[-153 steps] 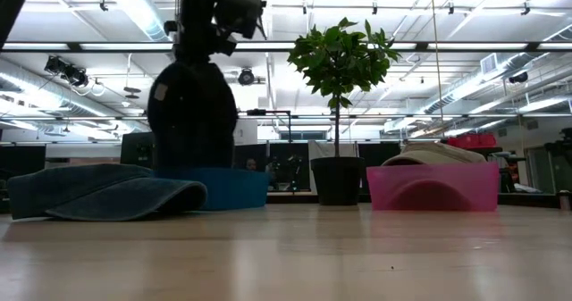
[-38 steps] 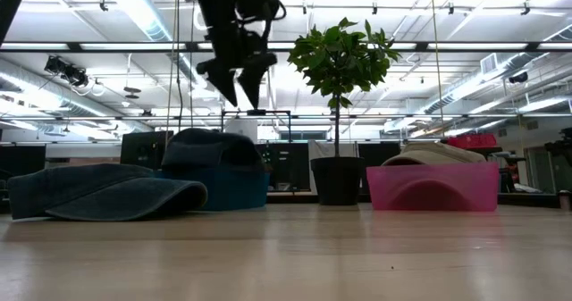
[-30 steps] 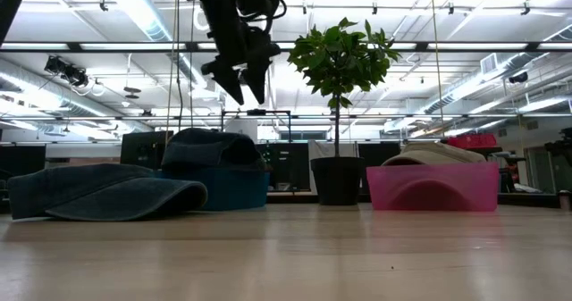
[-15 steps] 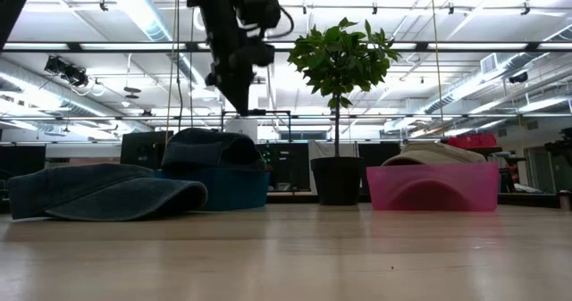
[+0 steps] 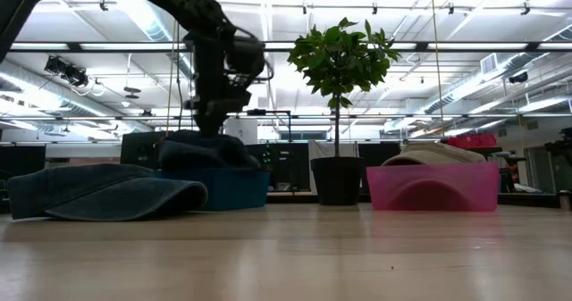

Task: Pick & Place hat
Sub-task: Put the right blue cap into the blue bin

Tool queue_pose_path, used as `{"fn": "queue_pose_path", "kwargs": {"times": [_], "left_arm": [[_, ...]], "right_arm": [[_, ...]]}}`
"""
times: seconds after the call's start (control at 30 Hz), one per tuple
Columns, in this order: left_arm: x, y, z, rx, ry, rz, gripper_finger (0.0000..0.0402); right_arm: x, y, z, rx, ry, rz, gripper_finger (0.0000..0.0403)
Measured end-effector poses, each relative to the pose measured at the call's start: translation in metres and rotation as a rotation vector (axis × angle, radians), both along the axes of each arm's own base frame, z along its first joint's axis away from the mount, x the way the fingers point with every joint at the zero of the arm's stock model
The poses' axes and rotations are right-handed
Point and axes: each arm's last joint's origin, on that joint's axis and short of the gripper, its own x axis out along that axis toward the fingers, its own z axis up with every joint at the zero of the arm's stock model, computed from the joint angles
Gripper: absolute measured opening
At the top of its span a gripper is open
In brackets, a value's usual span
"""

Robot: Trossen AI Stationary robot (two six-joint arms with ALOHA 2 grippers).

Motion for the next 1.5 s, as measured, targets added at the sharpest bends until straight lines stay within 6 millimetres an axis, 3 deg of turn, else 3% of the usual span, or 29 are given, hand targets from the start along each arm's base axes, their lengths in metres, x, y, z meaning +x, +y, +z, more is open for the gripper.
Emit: {"fn": "queue_pose_path", "kwargs": {"times": [0.2, 0.37, 0.57, 0.73, 0.87, 1.0, 1.1, 1.27, 1.5], "left_arm": [[-0.007, 0.008, 0.0, 0.142, 0.061, 0.118, 0.0003], [0.006, 0.001, 0.001, 0.116, -0.079, 0.143, 0.0003], [0.038, -0.026, 0.006, -0.026, -0.347, 0.056, 0.0003], [0.044, -0.047, 0.006, 0.038, -0.325, 0.054, 0.0003], [0.034, -0.055, 0.02, 0.131, -0.282, 0.09, 0.0003], [0.021, -0.06, 0.05, 0.184, -0.36, 0.105, 0.0003], [0.0, -0.06, 0.062, 0.228, -0.3, 0.176, 0.0002], [-0.03, -0.045, 0.046, 0.185, -0.063, 0.271, 0.0002], [-0.043, -0.035, -0.001, 0.082, -0.015, 0.358, 0.0002]], "right_arm": [[0.0, -0.003, 0.0, 0.0, 0.0, -0.015, 0.0249], [0.001, -0.006, 0.0, -0.001, 0.003, -0.037, 0.0249], [0.002, -0.01, -0.001, -0.002, 0.006, -0.058, 0.0249], [0.002, -0.013, 0.0, -0.002, 0.006, -0.072, 0.0249], [0.002, -0.013, -0.001, 0.0, 0.007, -0.071, 0.0249], [0.002, -0.013, -0.001, 0.0, 0.015, -0.07, 0.0249], [0.002, -0.013, -0.002, 0.013, 0.016, -0.067, 0.0249], [0.003, -0.013, -0.003, 0.019, 0.024, -0.065, 0.0249], [0.003, -0.013, -0.004, 0.012, 0.036, -0.067, 0.0249]]}}
